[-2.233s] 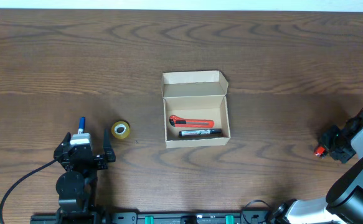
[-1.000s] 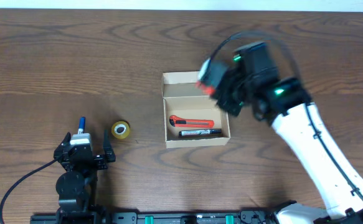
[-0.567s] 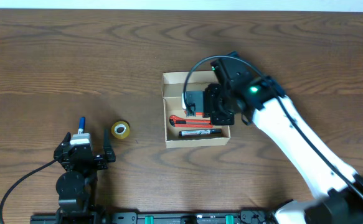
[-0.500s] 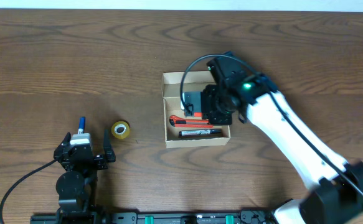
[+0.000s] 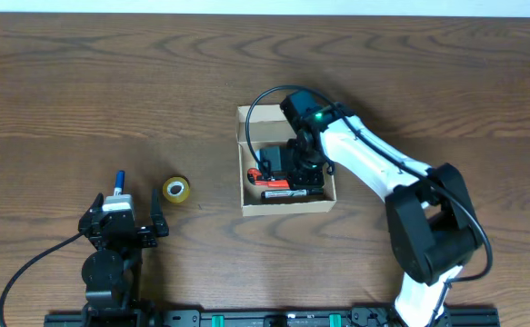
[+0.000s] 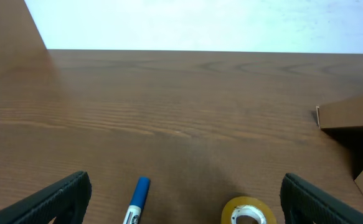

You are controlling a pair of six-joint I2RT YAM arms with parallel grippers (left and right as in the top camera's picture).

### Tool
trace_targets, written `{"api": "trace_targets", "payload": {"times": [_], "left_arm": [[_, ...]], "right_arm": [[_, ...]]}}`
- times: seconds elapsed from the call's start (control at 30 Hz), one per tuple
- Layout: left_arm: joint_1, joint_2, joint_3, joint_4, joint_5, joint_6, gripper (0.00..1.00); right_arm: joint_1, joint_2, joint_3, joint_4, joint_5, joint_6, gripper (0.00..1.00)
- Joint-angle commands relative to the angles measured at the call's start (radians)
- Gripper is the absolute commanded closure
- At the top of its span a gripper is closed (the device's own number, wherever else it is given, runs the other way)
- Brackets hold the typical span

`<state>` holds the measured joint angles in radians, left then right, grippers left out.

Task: Pack container
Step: 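Carry the red stapler into the box and lower it, then open the right gripper and raise it to the side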

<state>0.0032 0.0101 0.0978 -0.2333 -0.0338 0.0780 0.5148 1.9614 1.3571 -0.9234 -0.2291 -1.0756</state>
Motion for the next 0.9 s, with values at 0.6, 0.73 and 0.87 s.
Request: {"api": "trace_targets", "payload": {"times": [0.6, 0.73, 0.87], "left_arm": [[-0.005, -0.006, -0.020, -0.023, -0.011, -0.008, 0.05], [-0.005, -0.006, -0.020, -0.023, -0.011, -0.008, 0.05], [-0.005, -0.006, -0.020, 0.005, -0.030, 0.011, 0.05]], "right_arm": [[-0.029, -0.443, 0.005, 0.026, -0.038, 0.208, 0.01], [-0.069, -0.555, 0.005, 0.034, -0.030, 0.420, 0.01], [-0.176, -0.642, 0.005, 0.035, 0.046, 0.713, 0.01]]}}
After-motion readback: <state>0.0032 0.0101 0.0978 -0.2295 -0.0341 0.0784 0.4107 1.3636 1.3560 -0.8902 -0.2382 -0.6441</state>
